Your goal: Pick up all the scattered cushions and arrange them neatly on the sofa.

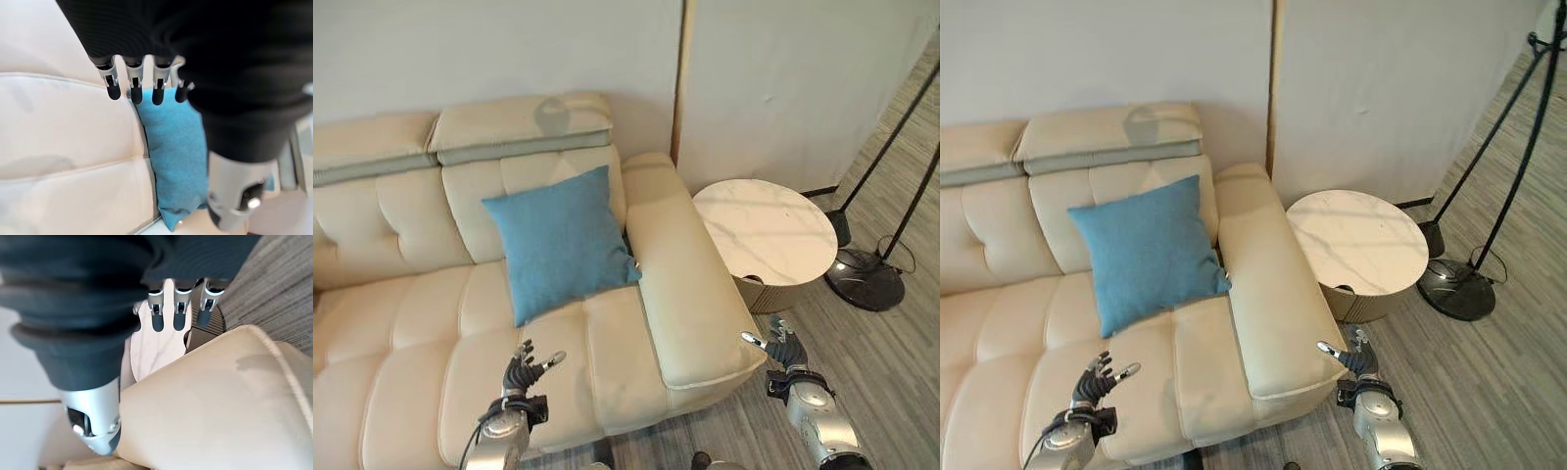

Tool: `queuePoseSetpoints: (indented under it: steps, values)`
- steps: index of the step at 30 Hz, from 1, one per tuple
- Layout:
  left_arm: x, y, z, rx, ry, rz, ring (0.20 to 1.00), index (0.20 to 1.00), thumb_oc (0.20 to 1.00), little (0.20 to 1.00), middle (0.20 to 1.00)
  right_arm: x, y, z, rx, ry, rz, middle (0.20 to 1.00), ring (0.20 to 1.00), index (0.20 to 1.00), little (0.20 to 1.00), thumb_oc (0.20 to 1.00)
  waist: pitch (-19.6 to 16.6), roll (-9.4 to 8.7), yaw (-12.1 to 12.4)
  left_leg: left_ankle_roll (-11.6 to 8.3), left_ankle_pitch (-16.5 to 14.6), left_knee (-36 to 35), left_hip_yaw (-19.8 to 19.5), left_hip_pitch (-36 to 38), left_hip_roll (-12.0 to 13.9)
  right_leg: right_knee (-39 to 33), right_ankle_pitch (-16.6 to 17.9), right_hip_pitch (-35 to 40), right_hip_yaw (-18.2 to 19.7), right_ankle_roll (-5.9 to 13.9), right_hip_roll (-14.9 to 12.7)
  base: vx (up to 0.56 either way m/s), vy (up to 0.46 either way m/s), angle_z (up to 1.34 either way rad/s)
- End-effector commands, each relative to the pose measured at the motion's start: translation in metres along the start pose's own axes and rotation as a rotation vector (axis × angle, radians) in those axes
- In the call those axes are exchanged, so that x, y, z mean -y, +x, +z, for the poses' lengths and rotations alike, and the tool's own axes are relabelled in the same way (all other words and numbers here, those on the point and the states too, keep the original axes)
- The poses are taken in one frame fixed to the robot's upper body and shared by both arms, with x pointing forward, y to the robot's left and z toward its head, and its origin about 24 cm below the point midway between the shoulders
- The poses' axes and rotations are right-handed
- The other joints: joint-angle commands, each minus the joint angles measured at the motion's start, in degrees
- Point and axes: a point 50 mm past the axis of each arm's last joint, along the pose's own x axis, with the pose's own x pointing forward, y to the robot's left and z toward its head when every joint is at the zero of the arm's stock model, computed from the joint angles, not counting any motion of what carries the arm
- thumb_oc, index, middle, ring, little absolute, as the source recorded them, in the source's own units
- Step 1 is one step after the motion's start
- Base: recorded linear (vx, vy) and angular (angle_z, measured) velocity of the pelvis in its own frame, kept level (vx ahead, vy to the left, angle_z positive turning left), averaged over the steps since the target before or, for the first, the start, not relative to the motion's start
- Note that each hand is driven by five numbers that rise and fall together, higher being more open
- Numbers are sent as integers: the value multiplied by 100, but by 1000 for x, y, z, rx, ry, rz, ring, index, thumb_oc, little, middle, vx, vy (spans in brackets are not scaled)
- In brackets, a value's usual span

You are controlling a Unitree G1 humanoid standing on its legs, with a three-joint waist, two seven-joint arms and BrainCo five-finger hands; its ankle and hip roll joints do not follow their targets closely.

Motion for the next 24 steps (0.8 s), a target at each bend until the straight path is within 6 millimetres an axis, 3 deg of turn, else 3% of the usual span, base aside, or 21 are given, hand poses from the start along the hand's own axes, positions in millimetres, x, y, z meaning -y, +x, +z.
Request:
queuePoseSetpoints:
  steps: [1, 4, 5, 7, 11, 13, 16, 24]
  values:
    - [-14, 7, 32, 122, 9, 24, 1000, 1000, 1000, 1000, 1000, -4, 2, 29, 124, 68, 6, 1000, 1000, 1000, 1000, 1000, 221, -401, 5, -35, -341, -50, -30, -241, -746, -247, -853, 657, -37, 69, 180, -328, -235, -7]
    - [-10, 5, 30, 116, 3, 4, 1000, 1000, 1000, 1000, 1000, -1, -1, 22, 103, 60, 9, 1000, 1000, 1000, 1000, 1000, 428, -293, -30, -178, -114, -50, -114, -323, -715, -247, -849, 636, -200, 1, 233, -341, -195, 8]
    - [-8, 5, 30, 122, -12, -2, 1000, 1000, 1000, 1000, 1000, 0, 0, 22, 101, 30, 12, 1000, 1000, 1000, 1000, 1000, 573, -296, 41, -248, -69, -50, -569, -337, -808, -214, -785, 577, -213, -34, 188, -385, -179, 22]
    - [-7, 5, 31, 127, -19, -3, 1000, 1000, 1000, 1000, 1000, -2, 1, 23, 101, 23, 20, 1000, 1000, 1000, 1000, 1000, 588, -319, 54, -210, -113, 81, -759, -326, -863, -166, -741, 512, -231, -34, 157, -233, -95, 15]
    - [-9, 3, 28, 121, -38, -6, 1000, 1000, 1000, 1000, 1000, -5, 0, 19, 83, 11, 52, 1000, 1000, 1000, 1000, 1000, 454, -464, 38, 14, -931, 949, -636, -126, -806, -147, -626, 334, -222, -37, -16, -138, -46, 4]
    - [-7, 3, 25, 102, -70, -10, 1000, 1000, 1000, 1000, 1000, -8, 0, 20, 84, 15, 63, 1000, 1000, 1000, 1000, 1000, 357, -455, 32, 63, -1192, 950, -679, 193, -758, -150, -673, 296, -201, -67, -6, -61, 4, -6]
    - [-1, 3, 18, 69, -108, -9, 1000, 1000, 1000, 1000, 1000, -11, 0, 18, 79, 32, 61, 1000, 1000, 1000, 1000, 1000, 176, -323, -63, -38, -866, -34, -796, 612, -678, -246, -617, 213, -245, -41, 119, -53, 64, -3]
    - [1, 0, 13, 52, -92, -20, 1000, 1000, 1000, 1000, 1000, -14, -1, 11, 51, 23, 65, 1000, 1000, 1000, 1000, 1000, 85, -297, -43, -46, -996, -50, -733, 650, -701, -247, -520, 204, -293, 57, 38, -25, 91, 8]
